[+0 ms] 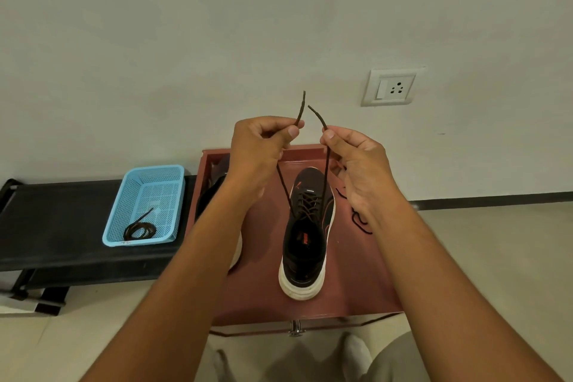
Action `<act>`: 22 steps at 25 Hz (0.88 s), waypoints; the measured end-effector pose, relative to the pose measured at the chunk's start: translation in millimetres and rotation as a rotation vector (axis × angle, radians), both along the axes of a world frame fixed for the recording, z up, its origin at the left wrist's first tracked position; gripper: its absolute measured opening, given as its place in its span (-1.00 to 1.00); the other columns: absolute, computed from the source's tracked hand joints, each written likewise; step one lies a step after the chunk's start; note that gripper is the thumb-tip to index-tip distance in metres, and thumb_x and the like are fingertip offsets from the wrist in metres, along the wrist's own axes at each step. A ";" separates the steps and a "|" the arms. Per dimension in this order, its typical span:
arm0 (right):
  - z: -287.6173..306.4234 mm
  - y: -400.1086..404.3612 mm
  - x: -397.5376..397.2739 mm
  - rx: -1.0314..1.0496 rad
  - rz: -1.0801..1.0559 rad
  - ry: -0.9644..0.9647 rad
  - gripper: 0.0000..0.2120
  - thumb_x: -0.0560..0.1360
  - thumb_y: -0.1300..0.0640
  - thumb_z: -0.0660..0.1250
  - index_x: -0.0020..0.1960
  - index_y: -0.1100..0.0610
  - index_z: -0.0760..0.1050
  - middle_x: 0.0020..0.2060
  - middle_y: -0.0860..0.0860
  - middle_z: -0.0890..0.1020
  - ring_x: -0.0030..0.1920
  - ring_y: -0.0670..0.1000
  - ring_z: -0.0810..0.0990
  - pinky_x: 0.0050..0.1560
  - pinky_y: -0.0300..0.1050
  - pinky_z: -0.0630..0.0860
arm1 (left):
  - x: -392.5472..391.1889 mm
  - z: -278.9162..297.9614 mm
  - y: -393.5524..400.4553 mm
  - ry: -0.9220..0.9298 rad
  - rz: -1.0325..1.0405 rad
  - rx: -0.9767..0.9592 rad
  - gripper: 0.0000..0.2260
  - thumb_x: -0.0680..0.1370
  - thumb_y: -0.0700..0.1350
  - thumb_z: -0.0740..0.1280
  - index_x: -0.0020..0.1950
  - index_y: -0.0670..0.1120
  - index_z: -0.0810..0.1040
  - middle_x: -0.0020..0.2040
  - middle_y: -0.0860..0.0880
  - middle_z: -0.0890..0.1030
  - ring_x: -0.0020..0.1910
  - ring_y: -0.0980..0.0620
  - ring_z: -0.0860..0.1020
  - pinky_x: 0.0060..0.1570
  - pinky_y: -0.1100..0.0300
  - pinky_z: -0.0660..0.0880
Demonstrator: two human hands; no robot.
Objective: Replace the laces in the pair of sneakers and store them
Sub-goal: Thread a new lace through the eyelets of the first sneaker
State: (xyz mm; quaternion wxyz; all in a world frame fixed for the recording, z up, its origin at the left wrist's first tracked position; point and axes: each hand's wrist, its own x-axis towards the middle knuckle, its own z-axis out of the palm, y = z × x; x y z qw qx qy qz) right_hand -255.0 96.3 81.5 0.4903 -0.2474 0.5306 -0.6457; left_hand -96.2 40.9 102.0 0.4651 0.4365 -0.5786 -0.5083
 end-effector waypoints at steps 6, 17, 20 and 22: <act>-1.2 -3.5 3.7 -0.017 0.087 0.010 -0.79 0.54 0.18 0.48 0.14 0.23 0.68 -0.11 0.11 0.72 -0.05 0.09 0.65 0.20 0.16 0.60 | 2.5 -4.3 0.8 0.140 -0.089 0.156 -0.71 0.30 -0.16 0.63 -0.04 -0.17 0.68 -0.30 -0.06 0.66 -0.37 0.09 0.54 -0.23 0.19 0.48; 2.9 -2.8 11.7 -0.048 0.213 0.262 -0.84 0.59 0.11 0.43 0.02 0.18 0.73 -0.20 0.13 0.70 -0.20 -0.01 0.61 -0.15 -0.14 0.56 | 7.9 -8.6 2.3 0.118 -0.046 0.098 -0.85 0.43 -0.37 0.53 -0.01 -0.33 0.68 -0.24 -0.12 0.73 -0.23 0.00 0.73 -0.19 0.26 0.60; 3.6 -4.0 11.8 -0.033 0.131 0.348 -0.80 0.59 0.03 0.43 -0.03 0.15 0.74 -0.15 0.26 0.70 -0.26 0.00 0.59 -0.20 -0.13 0.55 | 4.4 -11.0 5.1 0.080 -0.063 0.054 -0.88 0.43 -0.37 0.54 -0.05 -0.32 0.69 -0.17 -0.16 0.74 -0.14 -0.10 0.74 -0.06 0.14 0.65; 2.7 -6.0 11.6 -0.018 0.087 0.383 -0.81 0.59 0.05 0.43 -0.05 0.16 0.73 -0.18 0.27 0.70 -0.31 0.00 0.56 -0.24 -0.11 0.53 | 2.1 -11.6 8.0 0.043 -0.071 0.018 -0.87 0.44 -0.35 0.54 -0.05 -0.32 0.69 -0.17 -0.15 0.74 -0.14 -0.08 0.74 -0.05 0.16 0.65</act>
